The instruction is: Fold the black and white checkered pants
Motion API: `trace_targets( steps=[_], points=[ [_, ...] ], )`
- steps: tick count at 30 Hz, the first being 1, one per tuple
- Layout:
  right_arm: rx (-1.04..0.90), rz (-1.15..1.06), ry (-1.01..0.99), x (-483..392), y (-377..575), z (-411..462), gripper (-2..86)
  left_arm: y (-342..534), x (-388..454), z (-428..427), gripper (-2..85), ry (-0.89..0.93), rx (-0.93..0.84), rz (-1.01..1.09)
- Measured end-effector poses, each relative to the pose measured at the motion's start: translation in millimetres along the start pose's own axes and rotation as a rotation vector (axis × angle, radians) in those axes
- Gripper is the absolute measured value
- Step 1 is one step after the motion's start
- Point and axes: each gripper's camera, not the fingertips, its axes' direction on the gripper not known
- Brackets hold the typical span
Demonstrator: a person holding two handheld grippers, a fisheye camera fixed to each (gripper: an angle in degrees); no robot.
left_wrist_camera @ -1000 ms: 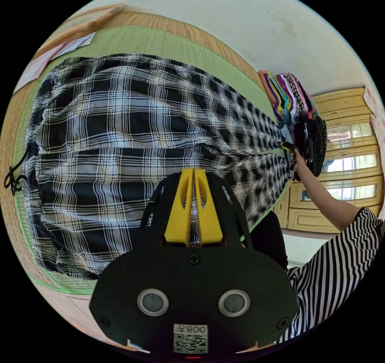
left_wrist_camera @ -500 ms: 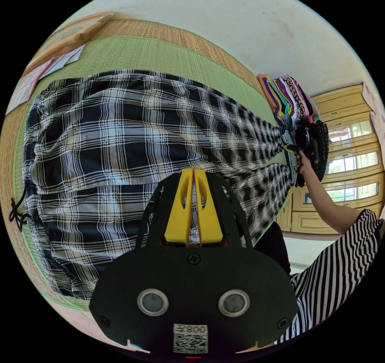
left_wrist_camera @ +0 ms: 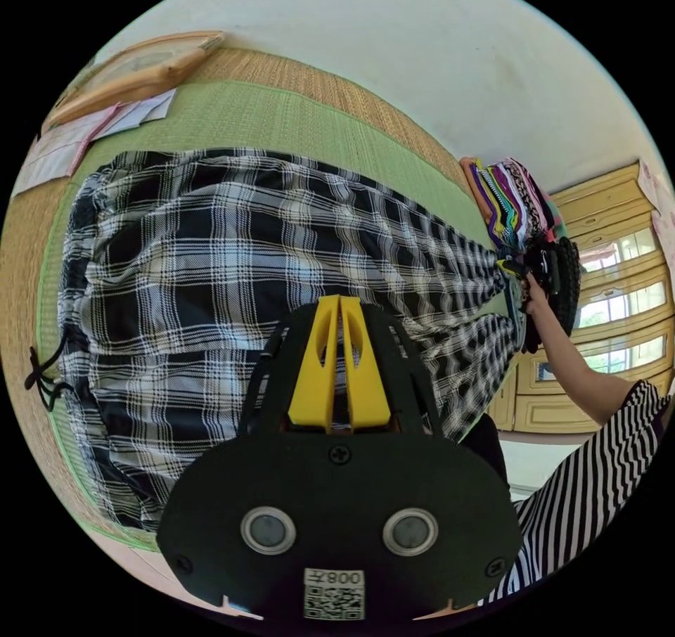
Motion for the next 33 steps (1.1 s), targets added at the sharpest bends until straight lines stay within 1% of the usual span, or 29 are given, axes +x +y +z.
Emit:
trace_targets(
  steps=[1, 3, 4, 5, 7, 9, 12, 15, 17, 22, 25, 28, 33],
  points=[
    [-0.039, 0.022, 0.027, 5.5, -3.2, 9.7, 0.0, -2.6, -2.4, -4.5, 0.1, -0.029, 0.01, -0.014],
    [-0.022, 0.036, 0.011, 14.3, -1.3, 11.7, -0.2, -6.8, -8.5, -4.7, 0.2, -0.055, -0.019, -0.043],
    [-0.025, 0.061, -0.027, 21.2, -1.3, 9.9, -0.2, -8.2, -11.6, -3.5, 0.2, -0.055, -0.044, -0.053],
    [-0.026, 0.074, -0.041, 25.8, -1.3, 7.7, -0.1, -8.7, -13.0, -7.4, 0.2, -0.02, -0.026, -0.059],
    [-0.02, 0.069, -0.03, 26.3, -1.0, 1.6, 0.0, -10.5, -12.4, -14.6, 0.3, -0.002, -0.036, -0.075],
    [0.013, 0.037, -0.003, 19.4, 0.8, -9.6, 0.0, -10.5, -8.3, -30.6, 0.5, 0.015, 0.013, -0.052],
    [0.079, -0.057, -0.054, -4.5, 6.6, -30.3, 0.2, -12.9, -11.2, -59.8, 1.0, 0.043, 0.082, -0.032],
    [0.111, -0.196, -0.158, -47.1, 12.9, -39.8, 0.4, -20.2, -19.4, -86.2, 2.4, 0.009, 0.115, -0.023],
    [0.071, -0.349, -0.316, -93.2, 16.4, -33.9, 0.7, -30.1, -23.6, -101.9, 4.0, -0.016, 0.111, -0.004],
    [-0.001, -0.514, -0.476, -181.7, 21.3, -12.6, 1.2, -52.4, -27.5, -115.3, 7.0, -0.01, 0.048, 0.001],
    [-0.049, -0.582, -0.569, -229.2, 23.9, -3.0, 1.9, -62.6, -25.4, -118.5, 7.8, 0.054, 0.01, 0.007],
    [-0.095, -0.649, -0.597, -267.7, 26.5, 1.3, 2.6, -67.8, -19.0, -127.4, 8.3, 0.06, 0.028, 0.004],
    [-0.133, -0.739, -0.56, -315.3, 24.8, -1.7, 4.8, -79.5, -5.9, -139.0, 9.7, 0.006, 0.005, 0.021]
  ],
)
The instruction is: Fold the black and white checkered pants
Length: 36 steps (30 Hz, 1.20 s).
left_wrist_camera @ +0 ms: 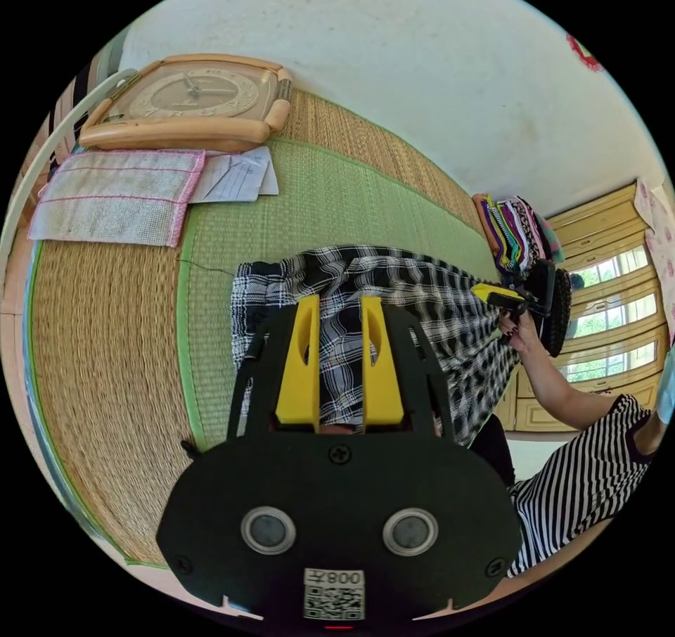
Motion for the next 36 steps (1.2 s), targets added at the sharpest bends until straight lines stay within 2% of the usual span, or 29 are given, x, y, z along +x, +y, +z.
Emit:
trace_targets(
  steps=[11, 15, 21, 26, 36],
  points=[
    [-0.163, -0.131, 0.243, -52.9, -83.4, 31.1, 9.0, -45.4, 53.5, 3.9, 12.6, -0.264, -0.202, 0.115],
    [-0.195, -0.168, 0.336, -66.6, -103.8, 38.7, 9.1, -56.8, 73.9, 6.2, 12.7, -0.31, -0.205, 0.144],
    [-0.318, -0.204, 0.433, -83.3, -123.2, 65.4, 9.0, -65.9, 103.3, 32.5, 12.8, -0.386, -0.353, 0.2],
    [-0.328, -0.205, 0.506, -103.2, -124.8, 76.1, 6.8, -58.4, 135.4, 38.5, 11.6, -0.465, -0.356, 0.244],
    [-0.395, -0.198, 0.542, -137.3, -126.6, 84.1, 1.1, -36.6, 182.9, 36.4, 10.0, -0.488, -0.343, 0.234]
  ],
)
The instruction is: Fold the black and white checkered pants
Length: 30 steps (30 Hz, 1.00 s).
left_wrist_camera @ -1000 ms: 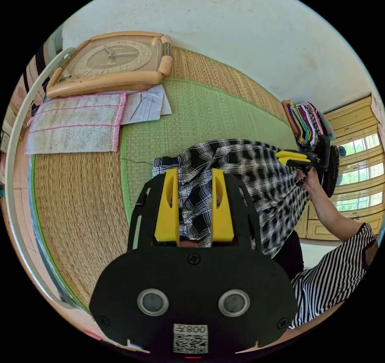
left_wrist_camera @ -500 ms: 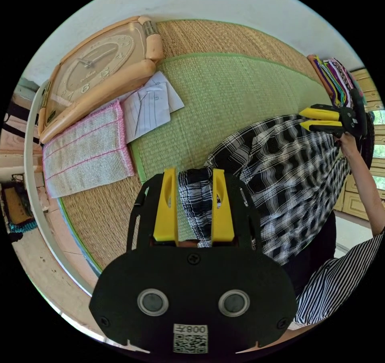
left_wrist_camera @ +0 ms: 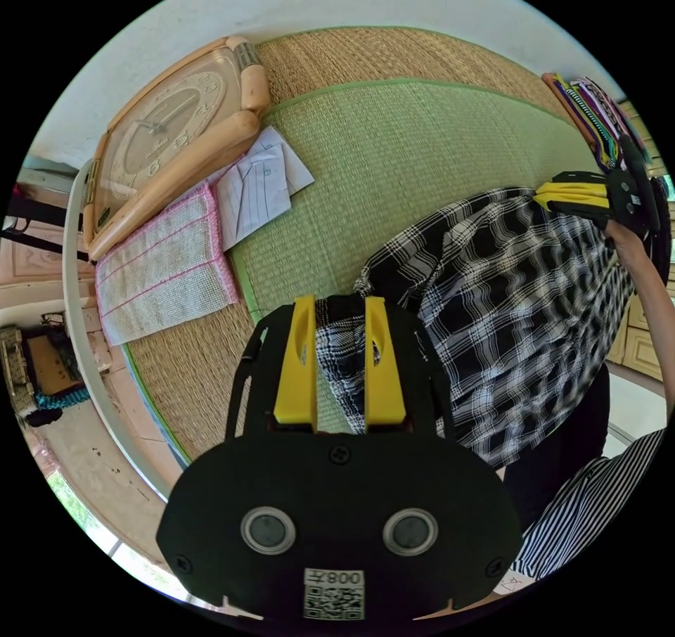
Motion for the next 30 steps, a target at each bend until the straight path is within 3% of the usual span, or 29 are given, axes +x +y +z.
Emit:
trace_targets(
  steps=[15, 30],
  points=[
    [0.105, 0.107, -0.057, -26.5, 47.9, -59.5, 0.8, 62.1, 63.8, -43.1, 6.4, -0.006, 0.101, 0.001],
    [0.194, 0.128, -0.102, -96.4, 144.5, -102.6, 0.6, 178.7, 121.1, -67.1, 5.8, 0.012, 0.2, 0.039]
  ],
)
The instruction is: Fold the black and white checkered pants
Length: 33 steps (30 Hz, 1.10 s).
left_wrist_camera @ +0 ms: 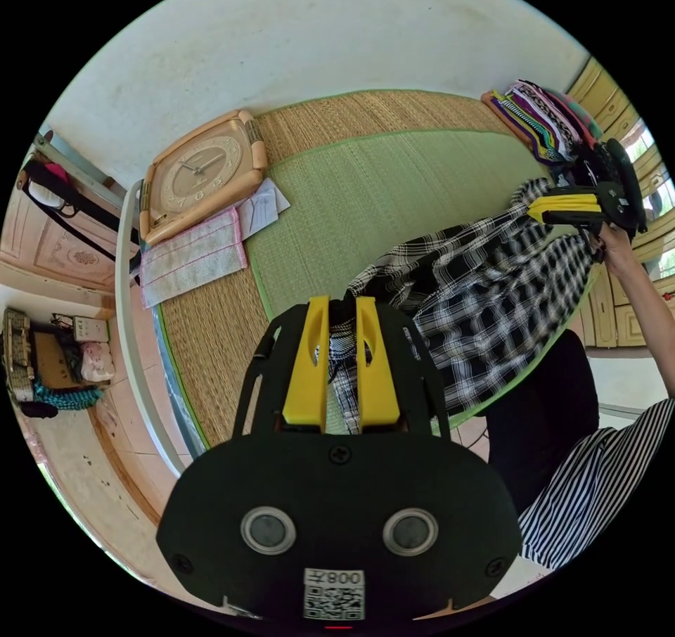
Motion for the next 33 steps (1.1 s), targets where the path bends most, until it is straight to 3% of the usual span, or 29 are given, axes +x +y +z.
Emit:
trace_targets(
  steps=[17, 26, 33],
  points=[
    [-0.079, -0.101, -0.044, -82.7, 109.2, 43.5, 0.7, 147.3, 45.2, 43.6, 6.4, 0.009, -0.084, 0.037],
    [-0.145, -0.106, -0.083, -89.9, 120.7, 87.6, 0.8, 187.5, 30.5, 82.7, 7.1, 0.008, -0.151, 0.018],
    [-0.147, -0.089, -0.108, -83.2, 122.8, 110.1, 0.8, 198.5, 12.0, 83.6, 7.2, -0.014, -0.084, 0.024]
  ],
)
